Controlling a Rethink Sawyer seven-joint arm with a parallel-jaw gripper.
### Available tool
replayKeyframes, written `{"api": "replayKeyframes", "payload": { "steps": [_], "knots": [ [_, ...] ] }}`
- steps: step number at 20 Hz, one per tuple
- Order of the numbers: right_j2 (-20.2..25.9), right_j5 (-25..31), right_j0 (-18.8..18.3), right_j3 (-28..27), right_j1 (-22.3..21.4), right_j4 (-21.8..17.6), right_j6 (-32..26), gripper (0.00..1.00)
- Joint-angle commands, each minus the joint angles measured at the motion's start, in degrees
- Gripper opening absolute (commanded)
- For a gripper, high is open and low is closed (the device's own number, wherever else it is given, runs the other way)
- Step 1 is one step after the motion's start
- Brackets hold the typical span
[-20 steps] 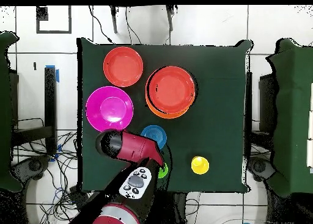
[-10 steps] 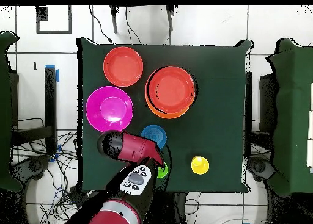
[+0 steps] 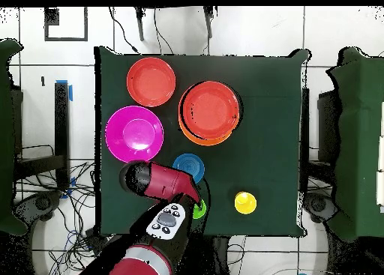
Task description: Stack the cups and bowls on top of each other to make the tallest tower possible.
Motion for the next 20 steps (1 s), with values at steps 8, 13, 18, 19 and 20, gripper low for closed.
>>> {"api": "replayKeyframes", "payload": {
  "steps": [8, 13, 18, 19, 20],
  "knots": [
    [7.46, -5.28, -0.16, 2.67, 4.29, -2.98, 5.57, 1.0],
    [7.24, -5.33, 0.07, 2.39, 4.77, -2.85, 5.84, 1.0],
    [7.18, -5.85, 0.15, 2.67, 5.0, -2.98, 5.9, 1.0],
    [7.2, -6.03, 0.17, 2.65, 5.13, -3.0, 5.91, 1.0],
    [7.22, -6.21, 0.18, 2.63, 5.26, -3.02, 5.92, 1.0]
  ]
}}
